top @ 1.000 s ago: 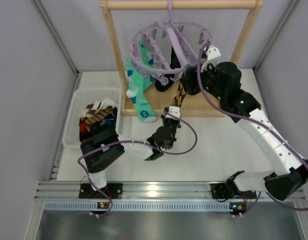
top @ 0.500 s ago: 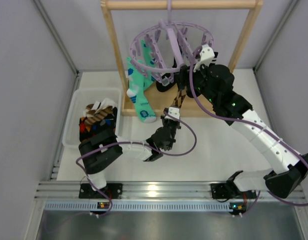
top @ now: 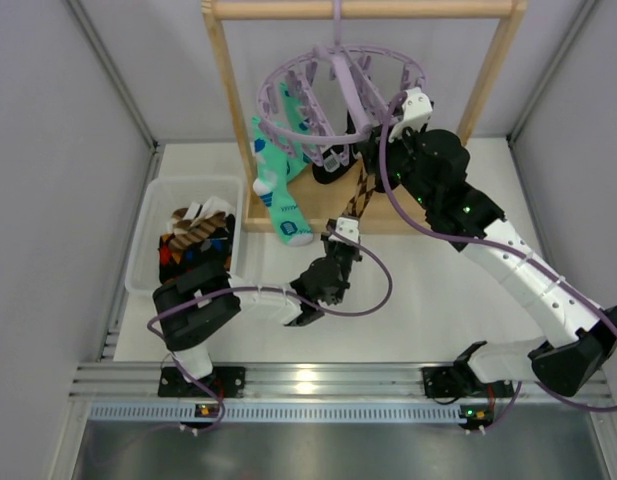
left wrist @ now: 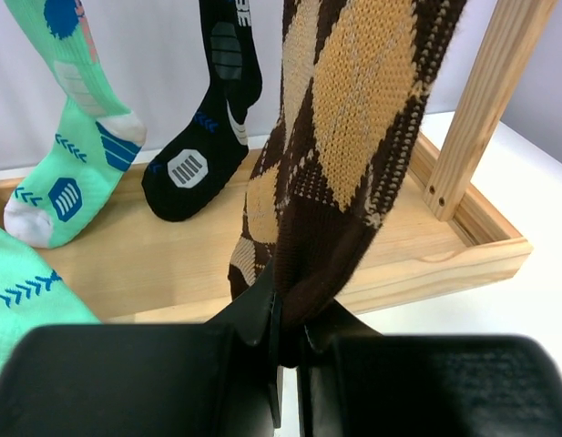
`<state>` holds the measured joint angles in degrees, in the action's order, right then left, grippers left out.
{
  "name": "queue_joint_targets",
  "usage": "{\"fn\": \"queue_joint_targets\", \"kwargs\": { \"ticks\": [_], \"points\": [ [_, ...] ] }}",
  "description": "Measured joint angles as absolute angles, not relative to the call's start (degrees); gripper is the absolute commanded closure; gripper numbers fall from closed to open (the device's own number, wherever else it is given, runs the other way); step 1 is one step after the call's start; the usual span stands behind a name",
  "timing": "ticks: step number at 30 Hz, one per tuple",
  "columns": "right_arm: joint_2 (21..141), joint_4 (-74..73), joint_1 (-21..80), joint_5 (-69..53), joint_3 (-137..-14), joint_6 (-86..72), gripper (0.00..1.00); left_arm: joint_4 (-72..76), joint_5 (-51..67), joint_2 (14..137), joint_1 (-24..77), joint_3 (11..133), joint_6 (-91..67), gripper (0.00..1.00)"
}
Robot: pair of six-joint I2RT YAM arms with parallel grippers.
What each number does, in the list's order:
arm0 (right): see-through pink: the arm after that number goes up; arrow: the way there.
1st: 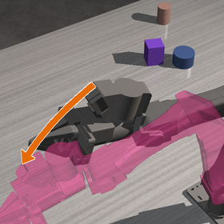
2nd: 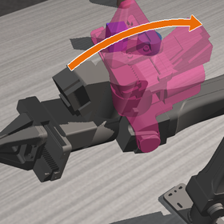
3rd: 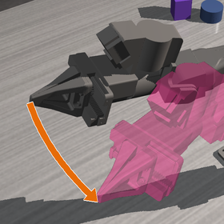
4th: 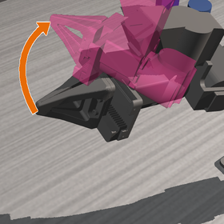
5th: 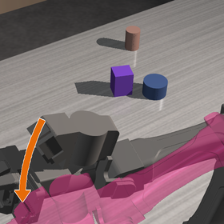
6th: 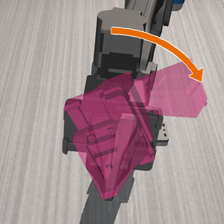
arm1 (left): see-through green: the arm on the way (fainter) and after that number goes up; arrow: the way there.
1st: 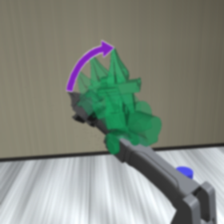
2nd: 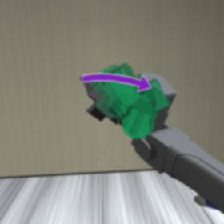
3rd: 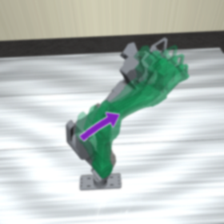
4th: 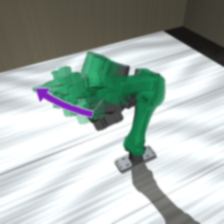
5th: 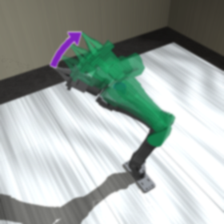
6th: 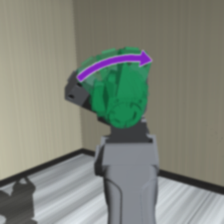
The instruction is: Remove the socks clipped to the hanger
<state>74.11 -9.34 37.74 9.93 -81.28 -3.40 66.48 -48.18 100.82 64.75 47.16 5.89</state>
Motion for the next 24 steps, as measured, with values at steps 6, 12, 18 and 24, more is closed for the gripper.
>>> {"fn": "queue_joint_targets", "kwargs": {
  "ticks": [6, 12, 18, 24],
  "points": [
    [74.1, -9.4, 37.8, 9.9, -81.3, -3.4, 0.76, 66.8, -48.0, 99.5, 64.9, 43.6, 4.6, 1.0],
    [74.1, -9.1, 37.8, 9.9, -81.3, -3.5, 0.76, 66.7, -48.8, 99.4, 64.9, 40.1, 3.0, 1.0],
    [74.1, -8.6, 37.8, 9.8, -80.8, -3.8, 0.55, 61.2, -49.3, 92.9, 65.1, 37.7, 1.3, 1.0],
    [71.7, -7.7, 37.8, 9.4, -76.1, -3.9, 0.34, 41.6, -52.3, 79.5, 65.1, 39.3, -6.0, 1.0]
  ]
}}
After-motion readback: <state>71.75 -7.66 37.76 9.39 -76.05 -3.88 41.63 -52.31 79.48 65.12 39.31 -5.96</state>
